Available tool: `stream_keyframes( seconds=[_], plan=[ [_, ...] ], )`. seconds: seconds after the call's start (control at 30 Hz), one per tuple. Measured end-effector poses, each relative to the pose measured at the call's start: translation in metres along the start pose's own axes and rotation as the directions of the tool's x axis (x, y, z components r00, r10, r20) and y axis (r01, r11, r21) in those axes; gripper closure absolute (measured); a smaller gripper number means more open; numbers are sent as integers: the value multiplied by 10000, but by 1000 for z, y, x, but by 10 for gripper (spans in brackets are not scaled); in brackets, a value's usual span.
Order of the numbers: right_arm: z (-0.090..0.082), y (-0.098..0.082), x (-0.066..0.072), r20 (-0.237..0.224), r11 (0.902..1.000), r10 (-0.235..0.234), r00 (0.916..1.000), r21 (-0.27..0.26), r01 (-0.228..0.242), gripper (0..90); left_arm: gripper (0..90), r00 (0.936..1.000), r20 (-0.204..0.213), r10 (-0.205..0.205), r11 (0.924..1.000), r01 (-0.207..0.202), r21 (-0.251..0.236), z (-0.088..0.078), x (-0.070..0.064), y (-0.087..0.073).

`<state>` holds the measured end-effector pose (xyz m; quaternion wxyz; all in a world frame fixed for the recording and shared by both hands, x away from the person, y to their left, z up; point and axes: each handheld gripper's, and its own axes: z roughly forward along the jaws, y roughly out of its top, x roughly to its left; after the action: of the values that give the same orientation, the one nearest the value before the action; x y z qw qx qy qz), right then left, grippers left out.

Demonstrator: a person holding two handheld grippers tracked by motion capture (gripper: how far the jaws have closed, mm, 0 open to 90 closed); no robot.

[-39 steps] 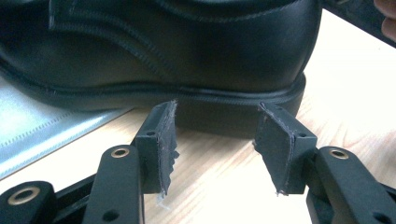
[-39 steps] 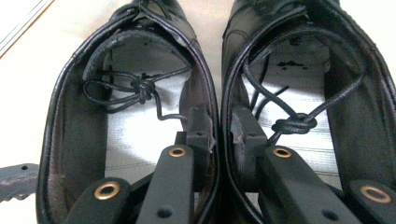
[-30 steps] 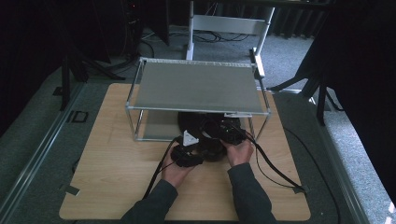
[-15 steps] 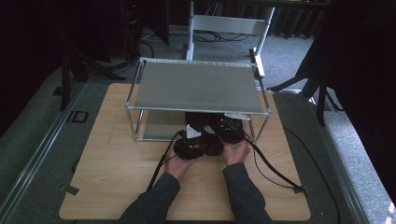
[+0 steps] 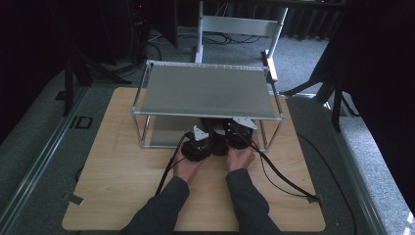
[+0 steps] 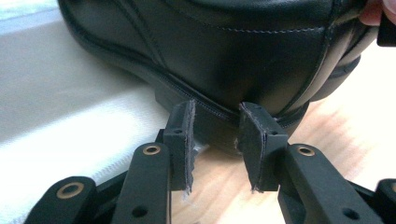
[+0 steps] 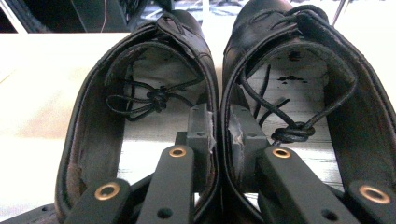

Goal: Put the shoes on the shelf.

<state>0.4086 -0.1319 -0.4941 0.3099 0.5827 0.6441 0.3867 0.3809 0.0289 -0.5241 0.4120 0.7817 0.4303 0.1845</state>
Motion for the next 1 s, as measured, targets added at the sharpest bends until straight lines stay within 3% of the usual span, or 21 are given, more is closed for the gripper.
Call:
stream_keyframes(
  seconds=[0.1,0.17,0.2,0.23,0.27,0.43,0.5,0.63,0.73,0.83,0.9,0.97,1.0],
  plan=[
    [5,-4,3,203,9991,-131,9997,-389,139,773,653,9997,-22,232,9997,-232,121,7,3,-1],
    [6,-6,1,-28,9966,-245,9997,-792,242,610,634,10000,-39,68,9999,-67,97,12,7,-2],
    [5,-6,-3,-342,9951,2,9994,-987,-36,509,613,9998,170,-132,9999,133,-19,12,11,-1],
    [5,-4,-7,-692,9933,130,9975,-1133,-208,523,604,9999,44,-111,9998,110,135,14,12,0],
    [4,-3,-9,-895,9930,200,9958,-1141,-302,480,600,10000,-64,-50,9997,51,235,15,12,0],
    [-10,-6,-13,-1504,9915,-321,9881,-1293,126,413,591,9994,-287,-183,9986,197,481,21,19,0],
    [-18,-8,-14,-1510,9912,-553,9870,-1273,361,396,591,9989,-417,-226,9977,252,631,23,23,-1],
    [-39,-14,-16,-1617,9759,-1567,9743,-1770,1276,402,590,9978,-480,-459,9965,490,674,26,29,-2],
    [-51,-18,-33,-1250,9708,-1847,9748,-1780,1611,385,591,9977,-514,-432,9962,470,739,29,31,-1],
    [-55,-21,-57,-1258,9794,-1334,9830,-1685,1113,377,591,9974,-579,-422,9950,472,876,32,33,2],
    [-53,-25,-74,-1369,9872,-930,9862,-1419,734,376,594,9955,-615,-723,9932,775,867,35,34,3],
    [-49,-31,-86,-1654,9932,-612,9843,-1077,437,363,597,9972,-602,-442,9946,496,914,41,36,6],
    [-45,-36,-93,-1958,9965,-518,9793,-743,378,356,617,9971,-682,-346,9942,414,997,42,36,7]
  ],
)
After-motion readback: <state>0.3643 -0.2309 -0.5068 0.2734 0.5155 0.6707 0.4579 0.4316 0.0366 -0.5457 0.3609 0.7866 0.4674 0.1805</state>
